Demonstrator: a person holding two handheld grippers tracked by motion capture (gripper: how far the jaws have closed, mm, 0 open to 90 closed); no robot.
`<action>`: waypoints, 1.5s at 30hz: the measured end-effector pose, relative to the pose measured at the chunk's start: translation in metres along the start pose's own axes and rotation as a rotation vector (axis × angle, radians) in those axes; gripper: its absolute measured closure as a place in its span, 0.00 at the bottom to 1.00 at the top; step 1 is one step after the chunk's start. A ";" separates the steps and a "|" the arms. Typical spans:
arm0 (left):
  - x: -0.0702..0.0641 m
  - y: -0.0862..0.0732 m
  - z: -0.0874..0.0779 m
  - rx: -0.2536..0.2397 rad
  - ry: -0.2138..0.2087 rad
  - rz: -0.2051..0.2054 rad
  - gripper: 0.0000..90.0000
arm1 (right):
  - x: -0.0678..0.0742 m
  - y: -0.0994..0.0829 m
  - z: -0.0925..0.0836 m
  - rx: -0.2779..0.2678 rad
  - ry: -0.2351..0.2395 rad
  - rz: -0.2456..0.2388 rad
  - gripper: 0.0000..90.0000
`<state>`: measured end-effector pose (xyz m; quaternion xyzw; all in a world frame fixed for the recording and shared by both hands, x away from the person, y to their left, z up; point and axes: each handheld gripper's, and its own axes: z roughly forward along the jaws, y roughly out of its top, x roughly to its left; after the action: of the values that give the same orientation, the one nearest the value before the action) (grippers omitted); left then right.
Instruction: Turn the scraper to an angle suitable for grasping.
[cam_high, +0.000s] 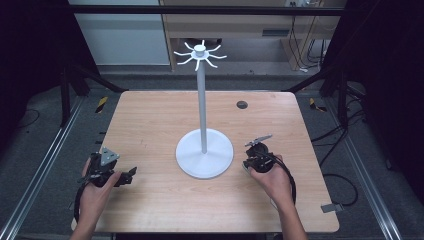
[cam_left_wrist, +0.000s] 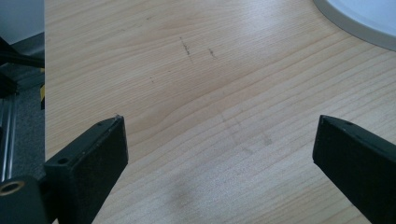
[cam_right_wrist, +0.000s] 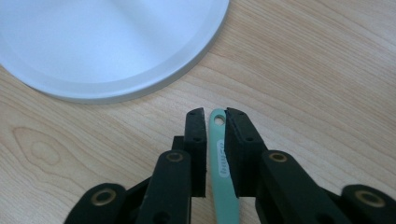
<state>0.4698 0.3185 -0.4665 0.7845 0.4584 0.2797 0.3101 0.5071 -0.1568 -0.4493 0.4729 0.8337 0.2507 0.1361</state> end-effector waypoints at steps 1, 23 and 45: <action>0.000 0.000 0.000 0.000 0.000 0.000 0.03 | 0.000 0.002 0.000 0.008 0.001 -0.001 0.86; -0.001 0.001 -0.001 -0.012 0.005 0.009 0.03 | -0.004 0.011 0.020 0.195 -0.011 -0.051 0.73; -0.001 0.001 0.000 -0.010 0.001 0.010 0.03 | -0.008 0.009 0.028 0.266 0.012 -0.045 0.82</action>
<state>0.4696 0.3175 -0.4659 0.7851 0.4533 0.2838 0.3123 0.5303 -0.1517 -0.4683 0.4666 0.8707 0.1376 0.0729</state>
